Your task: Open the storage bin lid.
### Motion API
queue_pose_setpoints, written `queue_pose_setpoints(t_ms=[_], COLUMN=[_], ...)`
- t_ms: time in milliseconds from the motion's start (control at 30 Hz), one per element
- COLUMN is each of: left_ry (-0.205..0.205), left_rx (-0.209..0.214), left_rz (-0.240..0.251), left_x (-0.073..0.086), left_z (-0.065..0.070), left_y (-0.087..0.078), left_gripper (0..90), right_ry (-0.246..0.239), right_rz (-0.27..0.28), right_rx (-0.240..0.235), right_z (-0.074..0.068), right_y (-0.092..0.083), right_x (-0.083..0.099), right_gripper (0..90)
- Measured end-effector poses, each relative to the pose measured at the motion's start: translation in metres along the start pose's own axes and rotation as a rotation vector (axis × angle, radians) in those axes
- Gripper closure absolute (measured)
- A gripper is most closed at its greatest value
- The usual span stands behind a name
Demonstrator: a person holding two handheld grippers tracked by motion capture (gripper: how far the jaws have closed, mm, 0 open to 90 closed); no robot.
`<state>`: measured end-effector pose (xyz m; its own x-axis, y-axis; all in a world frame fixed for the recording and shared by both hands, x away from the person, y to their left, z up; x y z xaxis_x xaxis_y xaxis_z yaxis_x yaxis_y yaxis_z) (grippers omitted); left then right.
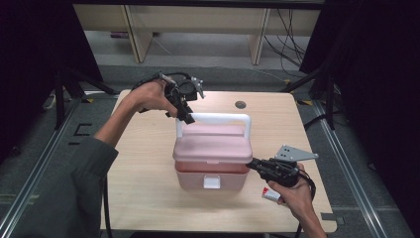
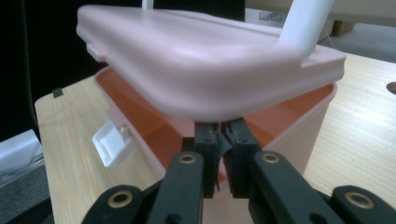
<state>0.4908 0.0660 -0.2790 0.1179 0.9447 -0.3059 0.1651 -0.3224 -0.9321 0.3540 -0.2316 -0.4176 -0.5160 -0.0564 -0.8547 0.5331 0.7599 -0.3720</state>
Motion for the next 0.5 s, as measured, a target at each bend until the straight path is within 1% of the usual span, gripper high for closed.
queue_pose_setpoints(t_ms=[33,67,100,133,167,200,233,267,300,333,367,400,433,467,500], left_ry=[-0.003,-0.003,-0.014,-0.014,-0.017,-0.031,-0.055,-0.063,-0.081,-0.081,-0.100,-0.116,-0.113,-0.113,-0.125], left_rx=[0.002,0.002,-0.002,-0.002,-0.005,-0.007,-0.022,-0.026,-0.044,-0.044,-0.065,-0.082,-0.084,-0.084,-0.101], left_rz=[-0.001,-0.001,0.006,0.006,0.008,0.012,0.015,0.019,0.034,0.034,0.040,0.051,0.071,0.071,0.094], left_x=[0.001,0.001,0.002,0.002,0.003,0.004,0.005,0.006,0.009,0.009,0.010,0.012,0.018,0.018,0.021], left_z=[-0.001,-0.001,-0.001,-0.001,-0.002,-0.002,-0.003,-0.004,-0.005,-0.005,-0.006,-0.007,-0.006,-0.006,-0.004], left_y=[0.000,0.000,-0.001,-0.001,-0.001,-0.002,-0.003,-0.004,-0.009,-0.009,-0.012,-0.015,-0.021,-0.021,-0.023], left_gripper=[71.1,70.7,70.5,70.3,69.2,69.2,63.7,59.8,55.0,50.3,45.4,45.4,43.3,41.5,39.4], right_ry=[0.008,0.008,0.036,0.036,-0.001,-0.001,0.002,-0.001,0.000,0.000,-0.006,-0.006,0.019,0.019,-0.006], right_rz=[0.011,0.011,0.010,0.010,0.021,0.021,0.032,0.013,0.017,0.017,0.020,0.020,0.019,0.019,0.015], right_rx=[-0.010,-0.010,-0.008,-0.008,-0.010,-0.010,-0.013,-0.008,-0.013,-0.013,-0.013,-0.013,-0.021,-0.021,-0.015], right_z=[0.000,0.000,-0.002,-0.002,0.001,0.001,0.000,0.001,0.001,0.001,0.002,0.002,0.000,0.000,0.001], right_y=[0.000,0.000,-0.002,-0.002,-0.002,-0.002,-0.001,-0.002,-0.002,-0.002,-0.002,-0.002,-0.002,-0.002,-0.003], right_x=[0.000,0.000,-0.001,-0.001,-0.003,-0.003,-0.003,-0.004,-0.004,-0.004,-0.005,-0.005,-0.004,-0.004,-0.006], right_gripper=[86.8,86.8,87.1,87.1,87.2,87.2,87.2,87.5,87.6,87.6,87.8,87.8,88.1,88.1,88.5])
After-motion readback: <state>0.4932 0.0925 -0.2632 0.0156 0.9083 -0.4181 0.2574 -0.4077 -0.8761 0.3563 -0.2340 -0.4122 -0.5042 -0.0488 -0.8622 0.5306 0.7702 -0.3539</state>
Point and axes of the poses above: each handheld gripper's, and its own axes: y roughly forward along the jaws, x roughly out of its underside, z roughly to its right, the point moved 1 cm from there along y, roughly forward along the jaws, and after that the axes turned 15 degrees about y, right-handed, at the moved point
